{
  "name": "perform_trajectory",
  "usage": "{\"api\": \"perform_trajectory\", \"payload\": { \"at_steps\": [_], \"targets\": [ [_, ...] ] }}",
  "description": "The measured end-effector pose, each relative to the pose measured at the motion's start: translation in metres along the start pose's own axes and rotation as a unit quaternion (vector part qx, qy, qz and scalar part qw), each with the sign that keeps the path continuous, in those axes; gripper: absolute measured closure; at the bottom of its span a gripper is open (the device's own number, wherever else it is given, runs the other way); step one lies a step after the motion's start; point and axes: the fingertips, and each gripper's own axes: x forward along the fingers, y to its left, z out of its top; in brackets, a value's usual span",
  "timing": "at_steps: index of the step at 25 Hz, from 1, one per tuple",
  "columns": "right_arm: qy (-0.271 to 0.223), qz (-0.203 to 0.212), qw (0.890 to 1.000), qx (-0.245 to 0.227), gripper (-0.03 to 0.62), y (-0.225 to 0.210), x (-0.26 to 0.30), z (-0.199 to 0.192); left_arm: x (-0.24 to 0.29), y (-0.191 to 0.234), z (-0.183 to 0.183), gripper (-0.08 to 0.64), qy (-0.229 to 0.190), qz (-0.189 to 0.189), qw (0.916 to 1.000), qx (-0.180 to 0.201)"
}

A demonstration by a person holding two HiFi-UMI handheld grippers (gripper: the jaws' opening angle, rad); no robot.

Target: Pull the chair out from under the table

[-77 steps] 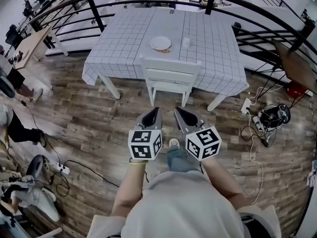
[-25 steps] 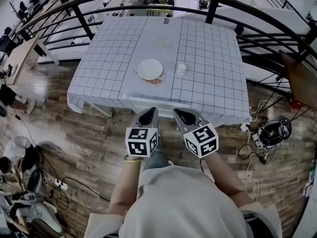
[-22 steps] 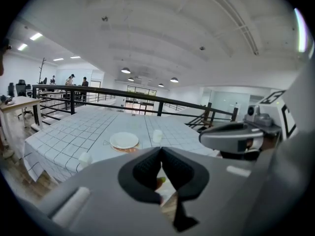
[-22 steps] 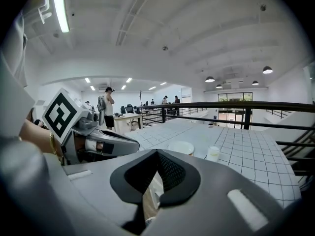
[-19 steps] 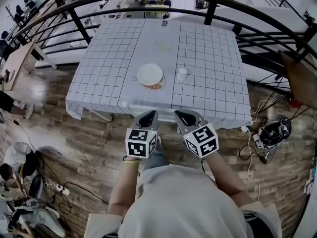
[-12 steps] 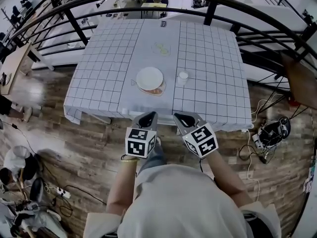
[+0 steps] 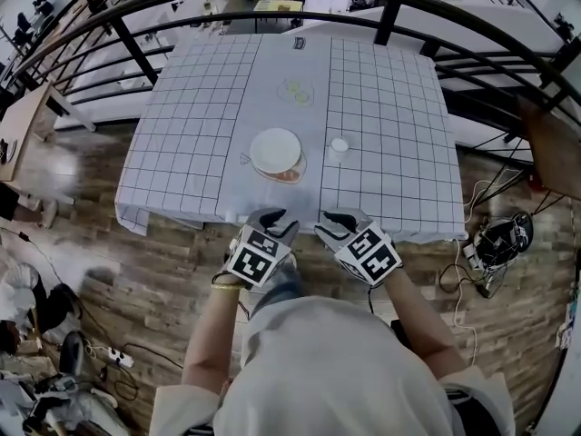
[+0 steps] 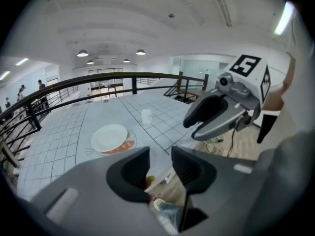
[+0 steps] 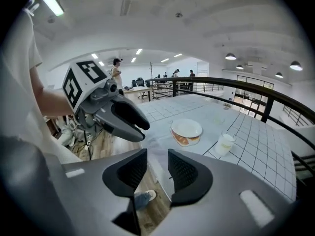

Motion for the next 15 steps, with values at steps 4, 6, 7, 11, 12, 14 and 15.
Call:
{"api": "perform_trajectory", "payload": {
  "at_steps": [4,6,7,11,12,14,15],
  "targets": [
    [0.04,0.025,0.998,-0.037,0.426,0.006,0.009,-0.009,0.006,-0.002,-0.003,0.382,0.032,-0.044,0.9972,0.052],
    [0.057,0.033,0.997,-0.051,0.412,0.006,0.012,-0.014,0.008,-0.004,-0.004,0.357,0.055,-0.063,0.9931,0.081],
    [0.067,0.037,0.995,-0.058,0.406,0.005,0.013,-0.015,0.009,-0.004,-0.006,0.351,0.067,-0.071,0.9905,0.097],
    [0.105,0.058,0.988,-0.093,0.376,0.003,0.02,-0.02,0.015,-0.004,-0.014,0.328,0.113,-0.095,0.976,0.16],
    [0.116,0.064,0.986,-0.105,0.37,0.003,0.021,-0.022,0.016,-0.004,-0.018,0.324,0.125,-0.103,0.9712,0.175],
    [0.143,0.076,0.979,-0.128,0.366,0.002,0.024,-0.027,0.02,-0.004,-0.025,0.319,0.151,-0.116,0.9603,0.204],
    [0.156,0.081,0.975,-0.137,0.365,0.001,0.025,-0.03,0.022,-0.003,-0.028,0.318,0.164,-0.12,0.9542,0.22]
  ]
}}
